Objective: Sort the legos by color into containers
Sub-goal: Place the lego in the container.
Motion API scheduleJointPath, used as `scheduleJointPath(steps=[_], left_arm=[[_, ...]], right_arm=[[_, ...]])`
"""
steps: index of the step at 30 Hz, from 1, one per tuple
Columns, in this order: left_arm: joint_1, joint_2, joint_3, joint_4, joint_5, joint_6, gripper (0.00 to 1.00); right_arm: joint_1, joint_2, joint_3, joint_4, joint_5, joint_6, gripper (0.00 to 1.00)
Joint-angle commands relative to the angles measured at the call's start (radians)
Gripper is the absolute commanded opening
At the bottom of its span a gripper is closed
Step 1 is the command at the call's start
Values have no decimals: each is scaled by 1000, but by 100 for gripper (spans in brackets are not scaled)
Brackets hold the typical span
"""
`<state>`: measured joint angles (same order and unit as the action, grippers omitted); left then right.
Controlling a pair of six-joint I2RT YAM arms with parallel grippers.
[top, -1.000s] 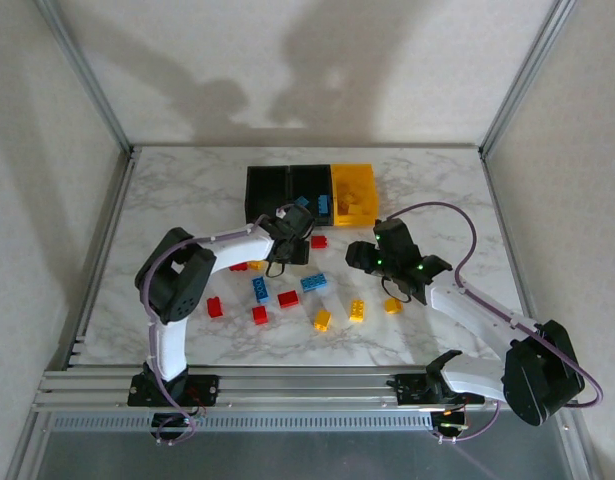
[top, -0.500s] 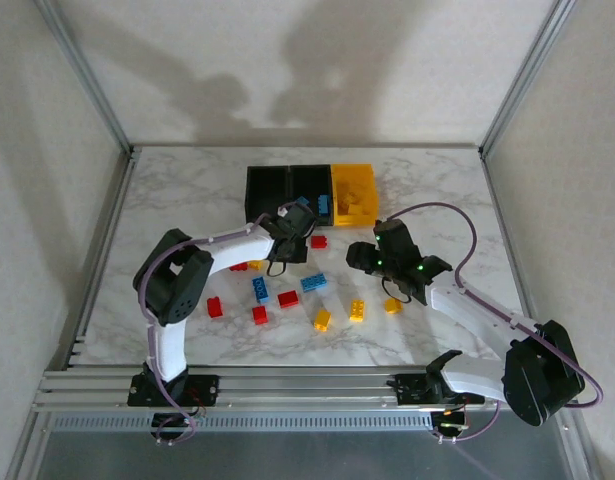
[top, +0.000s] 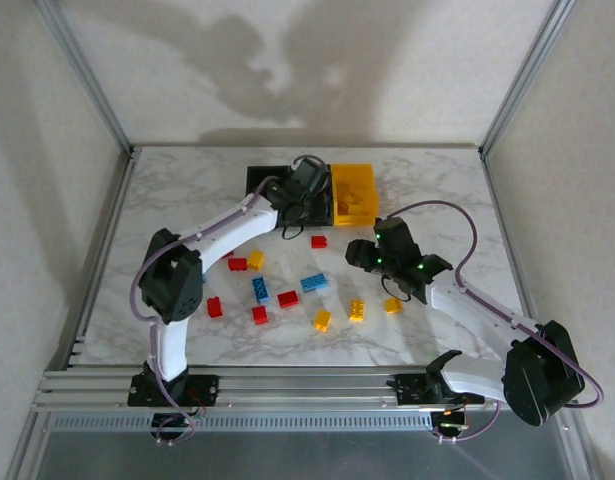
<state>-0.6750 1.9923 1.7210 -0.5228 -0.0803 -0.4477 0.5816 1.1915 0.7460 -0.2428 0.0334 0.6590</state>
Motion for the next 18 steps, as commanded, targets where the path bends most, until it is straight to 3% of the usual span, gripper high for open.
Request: scheduleJointPath(steps=[1, 7, 18], left_arm=[[17, 111, 111, -112, -30, 17, 20], [35, 254, 287, -158, -57, 8, 21], [66, 390, 397, -167, -83, -20, 23]], right_arm=[[9, -28, -19, 19, 26, 4, 56], [9, -31, -29, 10, 36, -1, 56], [9, -20, -23, 9, 42, -2, 56]])
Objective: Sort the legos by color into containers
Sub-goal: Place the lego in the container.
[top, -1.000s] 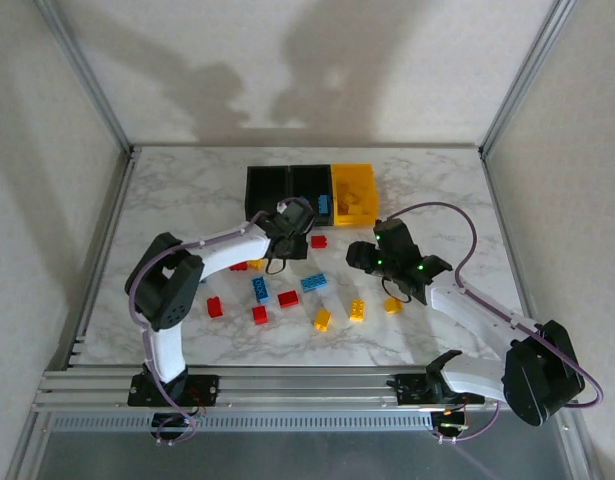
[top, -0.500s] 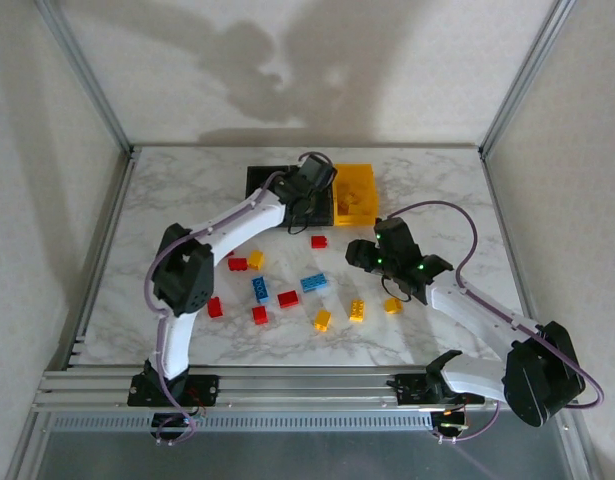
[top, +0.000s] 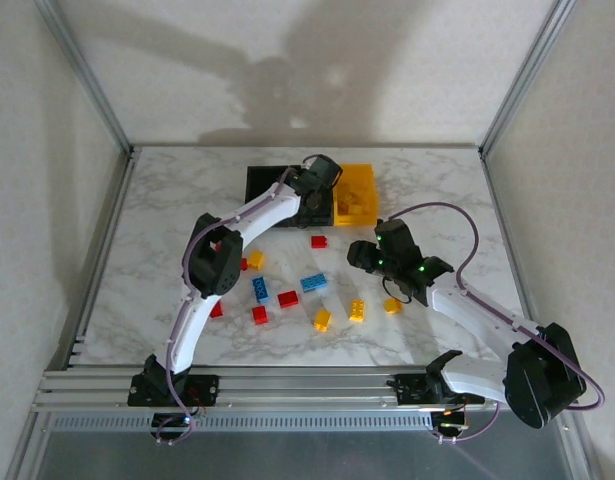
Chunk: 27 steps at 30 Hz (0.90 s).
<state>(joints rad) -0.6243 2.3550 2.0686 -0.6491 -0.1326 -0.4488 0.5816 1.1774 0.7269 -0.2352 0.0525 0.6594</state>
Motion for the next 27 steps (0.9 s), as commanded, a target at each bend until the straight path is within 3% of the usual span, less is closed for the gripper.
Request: scheduleJointPath(steps=[1, 12, 19, 27], left_arm=[[17, 33, 57, -41, -29, -18, 24], [21, 62, 96, -47, -24, -10, 37], [12, 13, 90, -46, -16, -2, 51], [-21, -137, -3, -20, 2, 19, 51]], right_arm=[[8, -5, -4, 1, 23, -1, 56], [9, 20, 12, 5, 22, 0, 56], [8, 16, 19, -2, 26, -1, 56], [8, -6, 32, -21, 35, -7, 56]])
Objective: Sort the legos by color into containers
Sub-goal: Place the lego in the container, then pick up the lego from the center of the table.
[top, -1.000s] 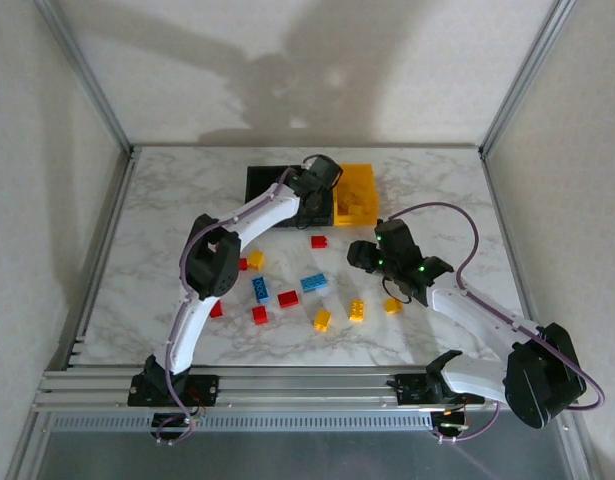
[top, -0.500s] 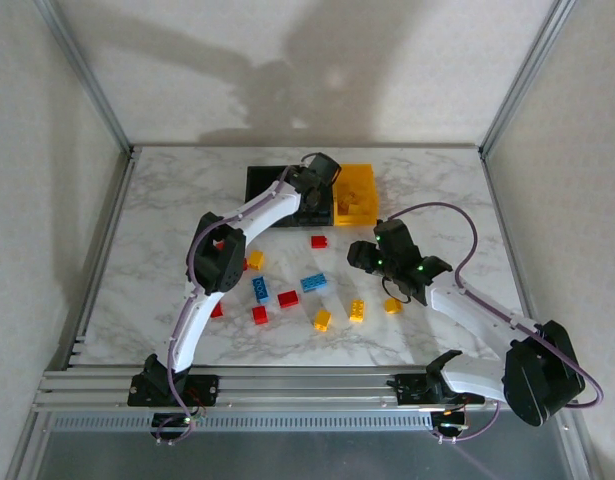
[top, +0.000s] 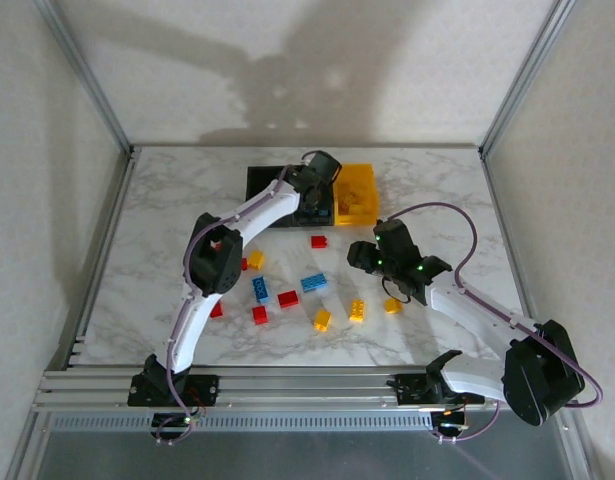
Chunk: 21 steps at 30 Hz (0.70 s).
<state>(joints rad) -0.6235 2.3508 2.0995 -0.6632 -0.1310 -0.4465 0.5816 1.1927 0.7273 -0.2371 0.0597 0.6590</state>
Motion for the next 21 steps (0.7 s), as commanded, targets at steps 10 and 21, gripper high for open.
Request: scheduleJointPath(steps=[10, 21], left_arm=[[-36, -486, -507, 141, 122, 38, 55], [-39, -788, -969, 178, 54, -98, 57]], right_arm=[[9, -63, 53, -70, 34, -11, 57], [12, -53, 51, -48, -9, 8, 57]])
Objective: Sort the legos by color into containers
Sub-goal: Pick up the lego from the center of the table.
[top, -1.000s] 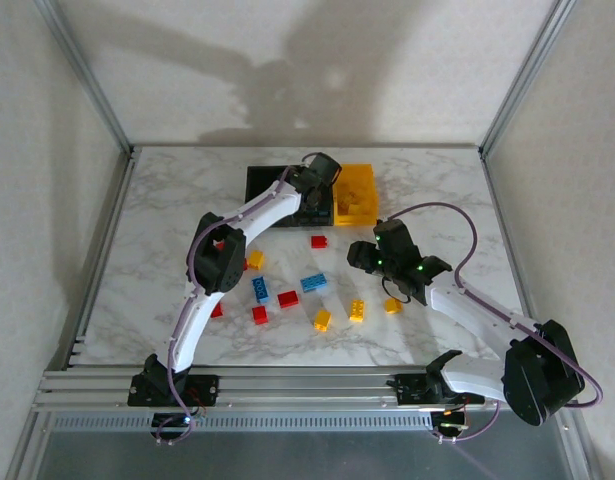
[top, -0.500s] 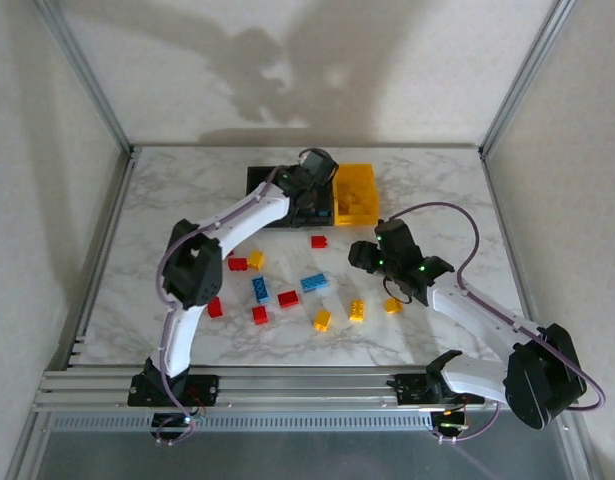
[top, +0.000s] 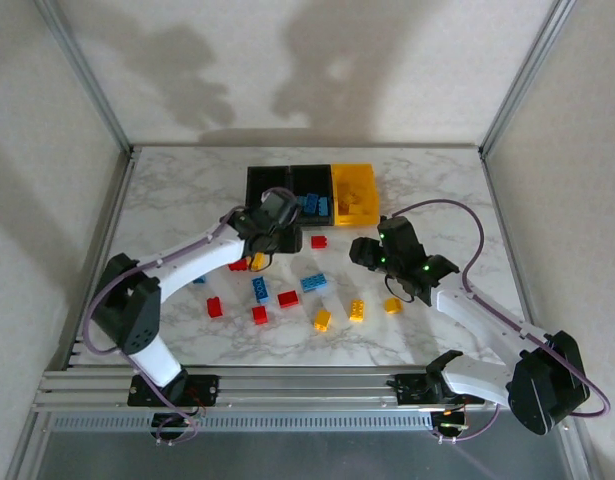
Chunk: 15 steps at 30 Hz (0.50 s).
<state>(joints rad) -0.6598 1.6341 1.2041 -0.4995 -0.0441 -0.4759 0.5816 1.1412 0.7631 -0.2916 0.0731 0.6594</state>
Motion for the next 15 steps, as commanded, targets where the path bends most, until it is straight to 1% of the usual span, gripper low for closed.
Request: scheduleJointPath(steps=[1, 4, 9, 13, 15], left_arm=[[-3, -94, -112, 15, -45, -87, 57], [-3, -154, -195, 3, -82, -134, 59], [-3, -223, -308, 8, -88, -202, 61], [-3, -218, -367, 43, -67, -234, 63], [-4, -200, -382, 61, -51, -247, 65]], right_arm=[[14, 4, 10, 15, -31, 5, 57], [28, 20, 3, 46, -67, -11, 57], [78, 57, 4, 98, -90, -35, 56], [102, 93, 6, 128, -94, -29, 56], [108, 110, 7, 135, -94, -27, 56]])
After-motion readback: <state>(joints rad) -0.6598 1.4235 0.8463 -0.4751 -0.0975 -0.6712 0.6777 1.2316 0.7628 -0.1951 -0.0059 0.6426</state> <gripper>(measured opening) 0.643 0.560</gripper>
